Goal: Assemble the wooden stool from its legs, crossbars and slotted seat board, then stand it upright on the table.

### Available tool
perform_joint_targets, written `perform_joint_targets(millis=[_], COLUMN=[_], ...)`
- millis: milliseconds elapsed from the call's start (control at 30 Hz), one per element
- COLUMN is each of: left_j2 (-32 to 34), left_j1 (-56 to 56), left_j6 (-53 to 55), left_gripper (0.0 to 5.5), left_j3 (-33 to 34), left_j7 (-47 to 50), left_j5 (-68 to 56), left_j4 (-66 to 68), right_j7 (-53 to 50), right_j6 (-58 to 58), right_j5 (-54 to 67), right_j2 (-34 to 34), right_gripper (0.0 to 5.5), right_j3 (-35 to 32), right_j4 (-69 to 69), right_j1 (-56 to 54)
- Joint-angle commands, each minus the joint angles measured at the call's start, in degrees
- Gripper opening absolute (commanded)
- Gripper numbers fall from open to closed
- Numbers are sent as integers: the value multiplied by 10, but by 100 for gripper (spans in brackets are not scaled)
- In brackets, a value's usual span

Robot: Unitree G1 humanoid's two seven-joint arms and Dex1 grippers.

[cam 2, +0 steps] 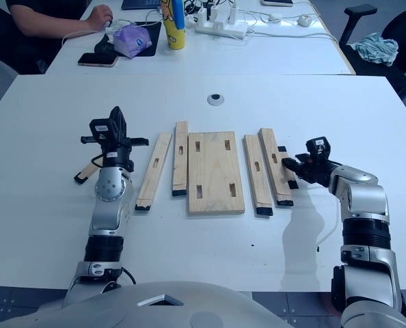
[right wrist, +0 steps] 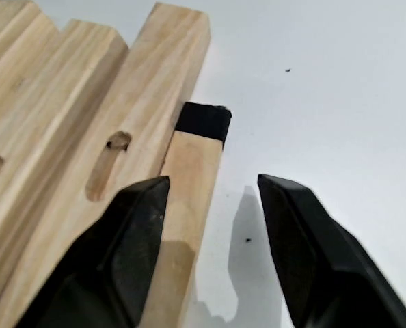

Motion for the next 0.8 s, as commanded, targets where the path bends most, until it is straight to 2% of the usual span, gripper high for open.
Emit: perform_joint_targets(millis=[33,267,367,600,667,800], left_j2=[4,2,2,4,4,-1], left_j1=[3,3,-3,-9,-9,-10], left_j6=[3,2,3,5,7,11], left_gripper=[0,0,0,0,0,41], left_j3=[4,4,5,7,7,3], left_j7=[0,0,0,-4,-9,-46], left_j5=[-1,0,0,-4,-9,-47], left_j4=[0,3,7,11,11,9], right_j7=[12,-20,-40,-59,-70,-135], right_j6=[12,-20,7,125,133,11], right_j5=[3,-58,-62,-11,-7,-36], right_j2=[-9,-19,-9,23,25,26], right_gripper=[241,241,241,140,133,133], right_j3=[11,62,63,36,27,-7], right_j4=[-6,-18,-13,-18,-15,5], right_j1=[9,26,29,39,38,2])
